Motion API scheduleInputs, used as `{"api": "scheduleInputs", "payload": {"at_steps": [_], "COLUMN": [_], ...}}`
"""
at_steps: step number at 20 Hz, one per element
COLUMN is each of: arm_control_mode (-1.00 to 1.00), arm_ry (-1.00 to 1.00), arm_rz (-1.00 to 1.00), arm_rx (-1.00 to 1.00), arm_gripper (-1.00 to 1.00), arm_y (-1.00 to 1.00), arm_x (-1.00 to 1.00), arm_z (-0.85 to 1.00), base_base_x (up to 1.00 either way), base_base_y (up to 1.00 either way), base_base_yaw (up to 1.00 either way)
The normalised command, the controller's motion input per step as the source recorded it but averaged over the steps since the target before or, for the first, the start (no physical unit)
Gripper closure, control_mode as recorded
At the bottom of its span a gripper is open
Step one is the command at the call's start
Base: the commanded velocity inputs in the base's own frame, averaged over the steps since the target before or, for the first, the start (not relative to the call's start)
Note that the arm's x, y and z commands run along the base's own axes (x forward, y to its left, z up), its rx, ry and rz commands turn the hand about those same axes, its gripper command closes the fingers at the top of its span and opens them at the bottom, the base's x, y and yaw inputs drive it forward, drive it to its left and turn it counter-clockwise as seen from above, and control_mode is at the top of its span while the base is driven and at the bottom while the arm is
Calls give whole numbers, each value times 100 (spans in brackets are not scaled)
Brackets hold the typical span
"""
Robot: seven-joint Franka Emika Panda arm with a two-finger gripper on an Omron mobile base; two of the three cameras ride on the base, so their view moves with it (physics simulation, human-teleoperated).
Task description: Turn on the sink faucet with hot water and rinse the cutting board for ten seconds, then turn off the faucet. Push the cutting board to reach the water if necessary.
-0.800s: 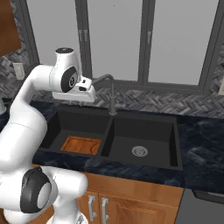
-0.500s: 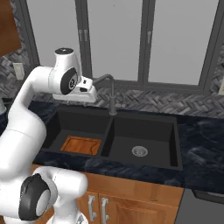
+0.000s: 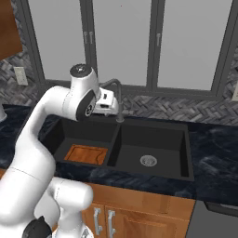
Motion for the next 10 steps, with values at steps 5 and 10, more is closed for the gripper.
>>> {"api": "scheduleInputs", "payload": {"at_steps": [5,10], "arm_control_mode": [-100,-100], "arm_ry": [-28,-27], "arm_rz": [0,0], "arm_rx": [0,0], "arm_gripper": [-100,-100], "arm_y": [-51,-35], "arm_x": [0,12], "arm_z": [-5,-11], "base_base_x": [0,0], "base_base_y": [0,0], "base_base_yaw": [0,0]}}
